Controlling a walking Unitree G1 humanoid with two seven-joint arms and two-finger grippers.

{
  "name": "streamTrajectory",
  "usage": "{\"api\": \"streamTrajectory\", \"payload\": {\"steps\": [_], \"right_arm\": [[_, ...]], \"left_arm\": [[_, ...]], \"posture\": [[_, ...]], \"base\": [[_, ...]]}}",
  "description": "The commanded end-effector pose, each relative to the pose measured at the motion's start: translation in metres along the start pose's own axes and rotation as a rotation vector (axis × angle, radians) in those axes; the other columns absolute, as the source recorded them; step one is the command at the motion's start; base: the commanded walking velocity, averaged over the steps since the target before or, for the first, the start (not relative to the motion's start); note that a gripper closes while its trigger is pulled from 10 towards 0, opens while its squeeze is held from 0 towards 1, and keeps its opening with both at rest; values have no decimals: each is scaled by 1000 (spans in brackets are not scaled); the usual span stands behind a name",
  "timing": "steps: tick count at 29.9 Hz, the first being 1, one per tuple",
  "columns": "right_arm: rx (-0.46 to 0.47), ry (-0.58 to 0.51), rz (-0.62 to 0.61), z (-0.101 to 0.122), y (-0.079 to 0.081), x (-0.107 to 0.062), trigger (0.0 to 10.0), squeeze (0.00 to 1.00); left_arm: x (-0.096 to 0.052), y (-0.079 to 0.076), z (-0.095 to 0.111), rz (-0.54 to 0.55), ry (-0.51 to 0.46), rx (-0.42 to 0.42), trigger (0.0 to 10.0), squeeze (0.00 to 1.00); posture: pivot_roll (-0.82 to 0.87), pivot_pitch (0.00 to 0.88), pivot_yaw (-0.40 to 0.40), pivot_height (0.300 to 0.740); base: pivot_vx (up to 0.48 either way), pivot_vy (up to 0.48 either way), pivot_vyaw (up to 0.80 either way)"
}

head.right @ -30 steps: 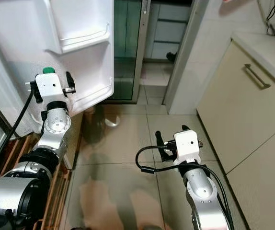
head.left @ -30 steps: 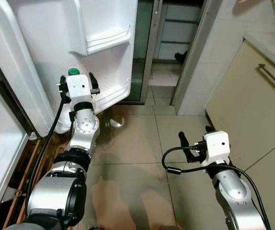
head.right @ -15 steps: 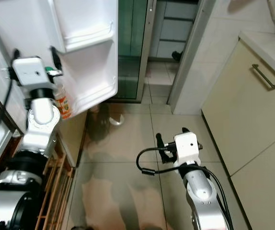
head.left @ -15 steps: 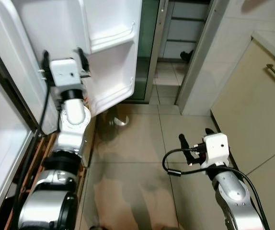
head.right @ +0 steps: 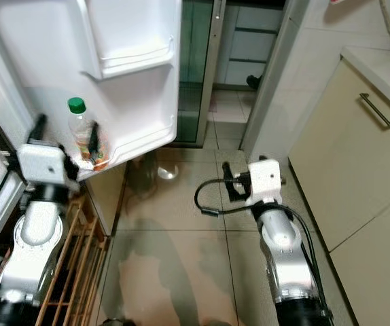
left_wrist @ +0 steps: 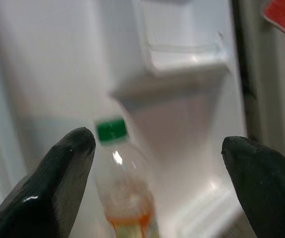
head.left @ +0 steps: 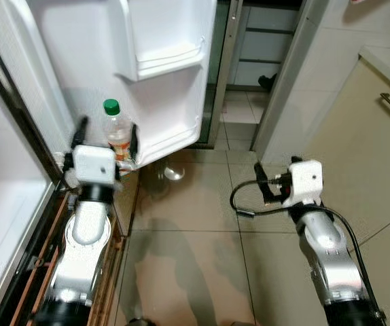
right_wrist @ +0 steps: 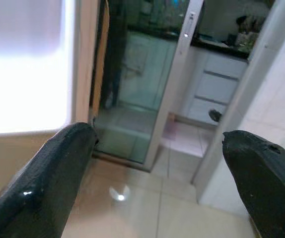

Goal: Restocking fridge

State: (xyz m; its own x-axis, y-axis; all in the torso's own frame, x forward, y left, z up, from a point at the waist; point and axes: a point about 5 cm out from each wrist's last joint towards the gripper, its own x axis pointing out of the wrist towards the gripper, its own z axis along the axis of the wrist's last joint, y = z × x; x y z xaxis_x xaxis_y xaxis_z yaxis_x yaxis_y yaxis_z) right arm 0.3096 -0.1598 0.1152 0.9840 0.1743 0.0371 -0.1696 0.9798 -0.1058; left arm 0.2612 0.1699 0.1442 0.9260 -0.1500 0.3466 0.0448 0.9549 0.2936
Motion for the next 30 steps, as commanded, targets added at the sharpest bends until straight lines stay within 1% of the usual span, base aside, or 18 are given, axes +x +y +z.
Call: {"api": "streamTrajectory", "payload": {"steps": [1, 2, 3, 4, 6, 7, 8, 9, 12, 16, 18, 21, 23, 25, 27, 30], "right_arm": [[21, -17, 11, 5, 0, 14, 10000, 0], [26, -21, 19, 6, 3, 18, 10000, 0], [26, -21, 19, 6, 3, 18, 10000, 0], [45, -20, 42, 9, 10, 28, 10000, 0], [49, -19, 47, 10, 12, 31, 10000, 0], [77, -20, 70, 12, 18, 37, 10000, 0], [94, -19, 82, 12, 21, 40, 10000, 0], [114, -12, 97, 12, 26, 44, 10000, 0], [139, -1, 135, 12, 37, 53, 10000, 0], [156, 16, 169, 17, 54, 68, 10000, 0], [161, 15, 173, 19, 56, 70, 10000, 0], [186, -2, 215, 30, 69, 79, 10000, 0], [209, -10, 240, 34, 78, 81, 10000, 0], [212, -16, 282, 39, 89, 84, 10000, 0], [230, -16, 313, 42, 101, 86, 10000, 0], [263, -11, 327, 43, 108, 87, 10000, 0]], "left_arm": [[-12, 2, -8, -53, 65, -10, 10000, 0], [-16, 3, -11, -65, 88, -16, 10000, 0], [-16, 3, -11, -65, 88, -16, 10000, 0], [-27, 8, -14, -57, 117, -3, 10000, 0], [-29, 9, -14, -52, 120, 3, 10000, 0], [-37, 8, -15, -79, 134, 10, 10000, 0], [-41, 8, -16, -90, 143, 12, 10000, 0], [-44, 10, -17, -73, 159, 3, 10000, 0], [-46, 14, -18, -37, 180, -13, 10000, 0], [-47, 17, -14, -44, 171, 9, 10000, 0], [-47, 17, -14, -49, 171, 10, 10000, 0], [-64, 15, -22, -132, 255, -38, 10000, 0], [-76, 18, -27, -139, 314, -60, 10000, 0], [-85, 25, -30, -117, 355, -56, 10000, 0], [-94, 30, -31, -120, 391, -41, 10000, 0], [-100, 33, -28, -124, 403, -31, 10000, 0]], "posture": [[-102, 0, -67, 740], [-92, 0, -69, 740], [-92, 0, -69, 740], [-79, 0, -74, 740], [-79, 0, -74, 740], [-44, 0, -85, 740], [-25, 0, -91, 740], [-19, 0, -93, 740], [-6, 0, -98, 740], [39, 0, -104, 740], [39, 0, -104, 740], [65, 0, -98, 740], [81, 0, -92, 740], [95, 6, -88, 740], [114, 21, -88, 740], [127, 32, -90, 740]], "base": [[0, 0, 0], [0, 0, 0], [0, 0, 0], [0, 0, 0], [0, 0, 0], [0, 0, 0], [0, 0, 0], [0, 0, 0], [0, 0, 0], [0, 0, 0], [0, 0, 0], [0, 0, 0], [0, 0, 0], [0, 0, 0], [0, 0, 0], [0, 0, 0]]}}
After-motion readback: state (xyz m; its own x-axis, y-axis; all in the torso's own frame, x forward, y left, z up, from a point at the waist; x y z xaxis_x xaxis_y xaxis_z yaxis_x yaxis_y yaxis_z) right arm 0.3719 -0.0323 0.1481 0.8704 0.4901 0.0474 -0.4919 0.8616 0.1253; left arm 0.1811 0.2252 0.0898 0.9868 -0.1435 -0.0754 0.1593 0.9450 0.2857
